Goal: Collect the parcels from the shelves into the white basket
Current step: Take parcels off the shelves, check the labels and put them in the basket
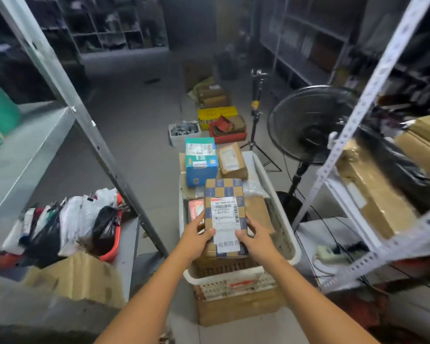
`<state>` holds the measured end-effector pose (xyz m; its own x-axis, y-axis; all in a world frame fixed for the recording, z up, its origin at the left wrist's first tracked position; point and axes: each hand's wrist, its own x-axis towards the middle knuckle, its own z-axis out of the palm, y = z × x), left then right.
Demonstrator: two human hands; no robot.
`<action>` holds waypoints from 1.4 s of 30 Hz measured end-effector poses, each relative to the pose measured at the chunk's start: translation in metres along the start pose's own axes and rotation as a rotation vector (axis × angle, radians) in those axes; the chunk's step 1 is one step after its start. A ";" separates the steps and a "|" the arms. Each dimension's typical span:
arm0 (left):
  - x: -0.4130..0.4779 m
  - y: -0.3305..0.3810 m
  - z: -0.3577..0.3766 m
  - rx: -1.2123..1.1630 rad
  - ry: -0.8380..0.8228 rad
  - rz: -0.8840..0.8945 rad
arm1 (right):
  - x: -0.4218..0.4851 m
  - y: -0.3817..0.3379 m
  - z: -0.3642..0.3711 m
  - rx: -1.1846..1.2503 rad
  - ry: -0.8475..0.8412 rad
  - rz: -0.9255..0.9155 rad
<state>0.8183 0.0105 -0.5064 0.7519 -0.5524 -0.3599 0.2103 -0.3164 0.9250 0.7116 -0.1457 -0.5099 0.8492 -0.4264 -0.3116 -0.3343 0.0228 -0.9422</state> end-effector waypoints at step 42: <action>0.086 0.153 -0.003 1.133 -0.116 0.203 | 0.036 -0.109 -0.126 -0.868 0.133 0.122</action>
<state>0.9170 -0.0831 -0.3953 0.6335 -0.7211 -0.2805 -0.6327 -0.6914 0.3487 0.7272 -0.2775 -0.4029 0.7506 -0.5690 -0.3360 -0.6579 -0.5960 -0.4605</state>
